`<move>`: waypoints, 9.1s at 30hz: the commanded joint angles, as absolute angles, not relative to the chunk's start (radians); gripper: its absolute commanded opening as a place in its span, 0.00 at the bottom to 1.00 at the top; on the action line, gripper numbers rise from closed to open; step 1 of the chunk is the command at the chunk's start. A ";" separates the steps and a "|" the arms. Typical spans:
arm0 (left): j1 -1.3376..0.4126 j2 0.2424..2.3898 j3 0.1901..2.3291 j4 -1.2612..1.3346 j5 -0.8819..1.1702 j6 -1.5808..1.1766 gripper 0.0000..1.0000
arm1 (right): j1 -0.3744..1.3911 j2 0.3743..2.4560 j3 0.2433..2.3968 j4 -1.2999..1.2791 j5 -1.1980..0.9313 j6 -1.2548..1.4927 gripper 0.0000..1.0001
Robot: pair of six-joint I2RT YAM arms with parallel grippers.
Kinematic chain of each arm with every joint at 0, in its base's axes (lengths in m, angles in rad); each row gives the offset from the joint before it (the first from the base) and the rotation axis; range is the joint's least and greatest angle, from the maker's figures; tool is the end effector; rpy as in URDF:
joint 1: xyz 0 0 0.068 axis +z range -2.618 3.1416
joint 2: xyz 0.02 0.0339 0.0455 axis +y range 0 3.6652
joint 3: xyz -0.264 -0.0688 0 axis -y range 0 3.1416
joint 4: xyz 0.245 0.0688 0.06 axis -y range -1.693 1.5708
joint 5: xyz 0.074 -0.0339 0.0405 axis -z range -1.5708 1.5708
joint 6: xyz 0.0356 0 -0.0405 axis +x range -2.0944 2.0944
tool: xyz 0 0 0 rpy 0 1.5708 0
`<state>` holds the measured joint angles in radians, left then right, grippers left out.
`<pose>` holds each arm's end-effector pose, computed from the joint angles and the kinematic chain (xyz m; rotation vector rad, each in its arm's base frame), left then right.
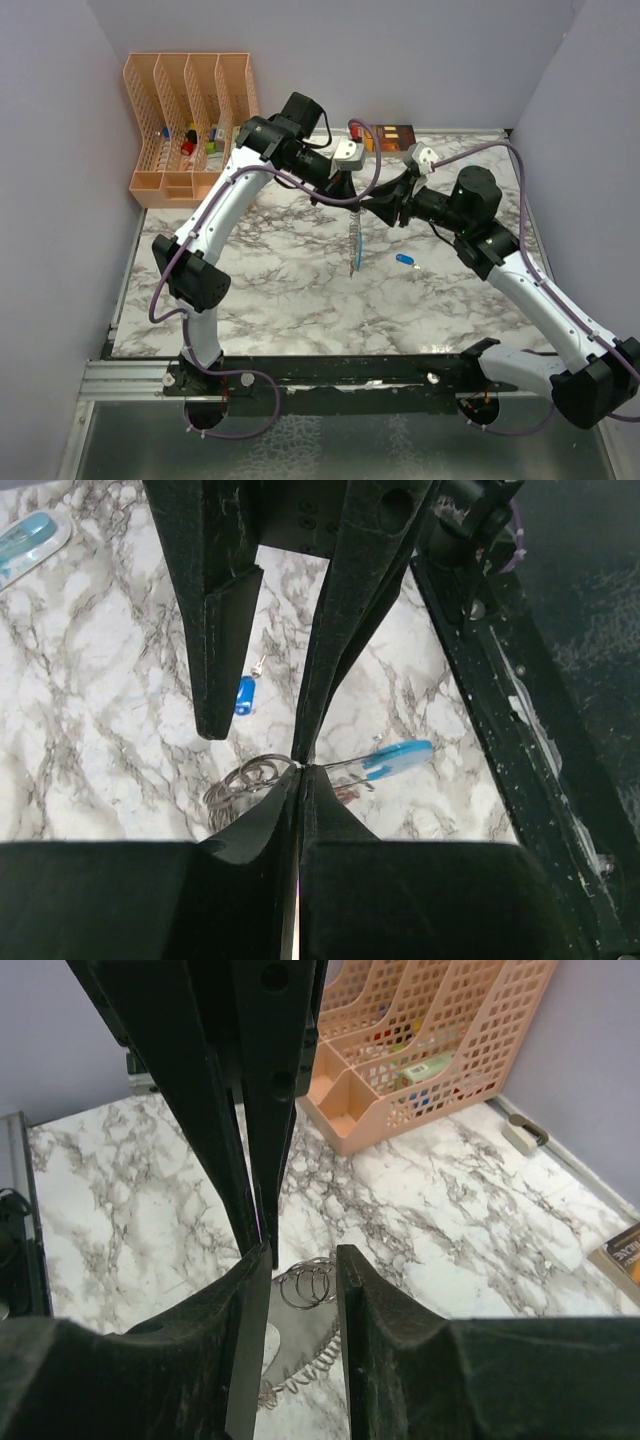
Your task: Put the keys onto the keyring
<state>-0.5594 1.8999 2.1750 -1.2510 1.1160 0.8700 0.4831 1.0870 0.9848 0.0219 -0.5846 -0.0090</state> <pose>0.3009 -0.2261 0.4134 1.7019 1.3402 -1.2111 0.2126 0.1337 0.3736 -0.8432 1.4833 0.8371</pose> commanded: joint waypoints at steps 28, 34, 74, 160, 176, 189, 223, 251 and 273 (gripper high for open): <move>-0.600 1.886 2.275 -1.406 0.974 1.087 0.00 | 0.482 1.217 1.103 -0.156 -0.785 -0.039 0.18; -0.601 1.888 2.282 -1.372 0.962 1.039 0.00 | 0.482 1.232 1.102 -0.156 -0.780 -0.048 0.02; -0.519 1.884 2.139 -1.036 1.315 0.652 0.31 | 0.482 1.069 0.971 0.122 -0.607 0.042 0.01; -0.551 1.888 2.183 -1.168 1.255 0.783 0.27 | 0.482 1.001 0.951 0.051 -0.500 0.042 0.01; -0.516 1.887 2.146 -1.078 1.350 0.707 0.34 | 0.482 1.006 0.957 0.106 -0.499 0.087 0.01; -0.527 1.899 2.144 -1.016 1.359 0.657 0.34 | 0.482 1.006 0.962 0.133 -0.534 0.099 0.01; -0.529 1.892 2.136 -1.199 1.437 0.889 0.16 | 0.481 1.021 0.989 0.096 -0.524 0.149 0.01; -0.526 1.896 2.140 -1.125 1.370 0.804 0.00 | 0.481 1.006 0.999 0.063 -0.524 0.171 0.04; -0.460 1.868 2.027 -1.122 1.255 0.873 0.00 | 0.473 1.089 1.147 -0.375 -0.068 0.127 0.54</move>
<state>-0.4866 1.9003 2.0651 -1.1160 1.2598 0.8330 0.4782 1.0008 1.0931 -0.1806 -0.2684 0.1223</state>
